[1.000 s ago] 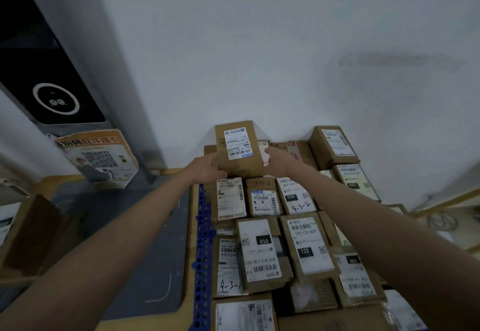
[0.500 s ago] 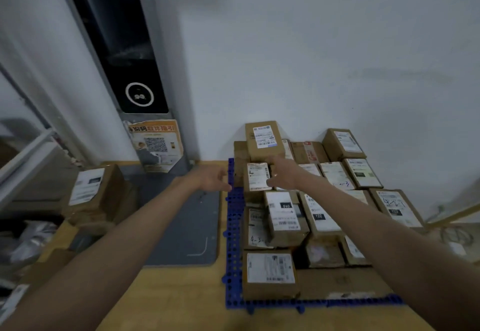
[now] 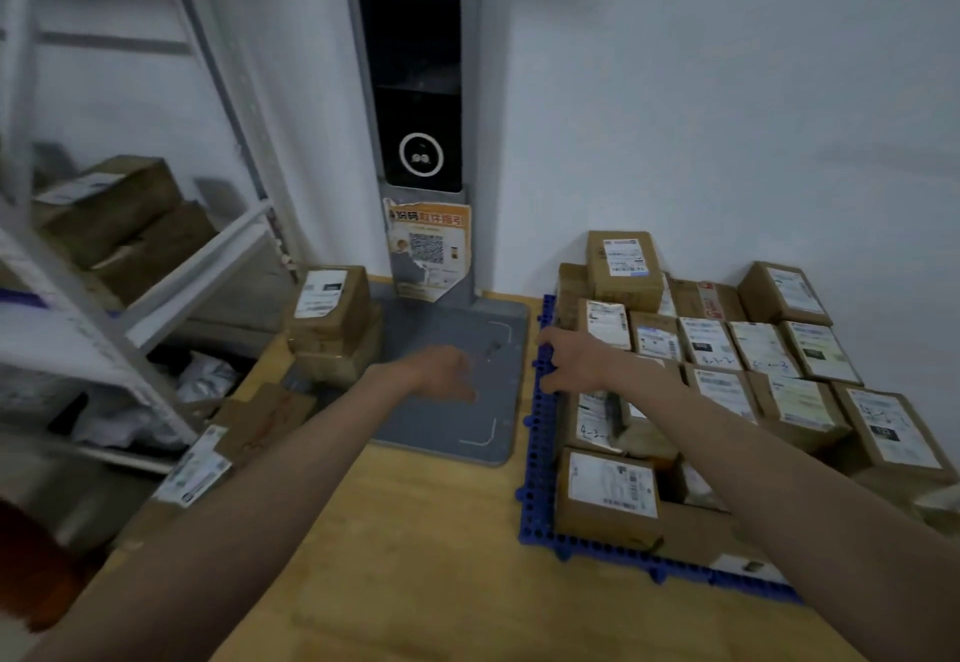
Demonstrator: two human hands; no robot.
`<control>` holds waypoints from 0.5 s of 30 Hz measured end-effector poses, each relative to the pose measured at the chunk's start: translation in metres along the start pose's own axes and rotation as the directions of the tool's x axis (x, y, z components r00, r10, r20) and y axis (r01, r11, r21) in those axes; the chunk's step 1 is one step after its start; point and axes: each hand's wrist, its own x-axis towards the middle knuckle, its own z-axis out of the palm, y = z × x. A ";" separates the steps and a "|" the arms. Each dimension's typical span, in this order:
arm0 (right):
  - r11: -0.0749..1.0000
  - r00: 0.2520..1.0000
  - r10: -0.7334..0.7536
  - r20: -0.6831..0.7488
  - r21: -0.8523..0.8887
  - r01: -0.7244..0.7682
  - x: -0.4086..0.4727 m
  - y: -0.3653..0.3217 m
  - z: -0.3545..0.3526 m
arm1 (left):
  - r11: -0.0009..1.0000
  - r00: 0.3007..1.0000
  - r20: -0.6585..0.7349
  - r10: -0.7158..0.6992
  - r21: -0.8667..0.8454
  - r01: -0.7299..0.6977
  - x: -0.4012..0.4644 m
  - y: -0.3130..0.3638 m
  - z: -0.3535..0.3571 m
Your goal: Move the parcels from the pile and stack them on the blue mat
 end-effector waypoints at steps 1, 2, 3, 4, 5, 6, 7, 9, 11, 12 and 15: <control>1.000 1.000 -0.016 0.008 -0.011 0.016 0.001 -0.005 0.001 | 1.000 1.000 -0.007 -0.012 -0.024 0.012 -0.006 -0.005 0.001; 0.999 0.999 -0.028 0.019 -0.023 0.028 0.003 -0.009 0.001 | 0.998 1.000 -0.014 -0.025 -0.049 0.024 -0.012 -0.011 0.002; 0.999 0.999 -0.038 0.028 -0.038 0.039 0.004 -0.013 0.002 | 0.997 0.999 -0.019 -0.029 -0.066 0.028 -0.018 -0.015 0.003; 0.997 0.998 -0.050 0.033 -0.051 0.051 0.006 -0.016 0.003 | 0.997 0.999 -0.019 -0.037 -0.066 0.036 -0.024 -0.019 0.004; 0.996 0.997 -0.063 0.039 -0.058 0.066 0.008 -0.020 0.006 | 0.997 0.999 -0.016 -0.041 -0.061 0.040 -0.030 -0.022 0.006; 0.995 0.996 -0.078 0.047 -0.057 0.081 0.010 -0.024 0.008 | 0.997 0.999 -0.012 -0.050 -0.055 0.050 -0.034 -0.025 0.009; 0.994 0.994 -0.091 0.057 -0.051 0.094 0.013 -0.027 0.012 | 0.997 0.998 -0.009 -0.063 -0.055 0.062 -0.039 -0.029 0.012; 0.991 0.990 -0.116 0.086 -0.050 0.121 0.018 -0.033 0.021 | 0.993 0.996 0.007 -0.091 -0.074 0.091 -0.048 -0.038 0.019; 0.988 0.984 -0.140 0.111 -0.055 0.147 0.024 -0.040 0.030 | 0.989 0.994 -0.003 -0.110 -0.096 0.109 -0.057 -0.047 0.024; 0.985 0.981 -0.153 0.122 -0.059 0.161 0.027 -0.044 0.034 | 0.986 0.991 -0.021 -0.134 -0.105 0.131 -0.061 -0.052 0.026; 0.980 0.972 -0.173 0.159 -0.066 0.185 0.038 -0.059 0.044 | 0.968 0.978 -0.038 -0.205 -0.153 0.197 -0.073 -0.071 0.028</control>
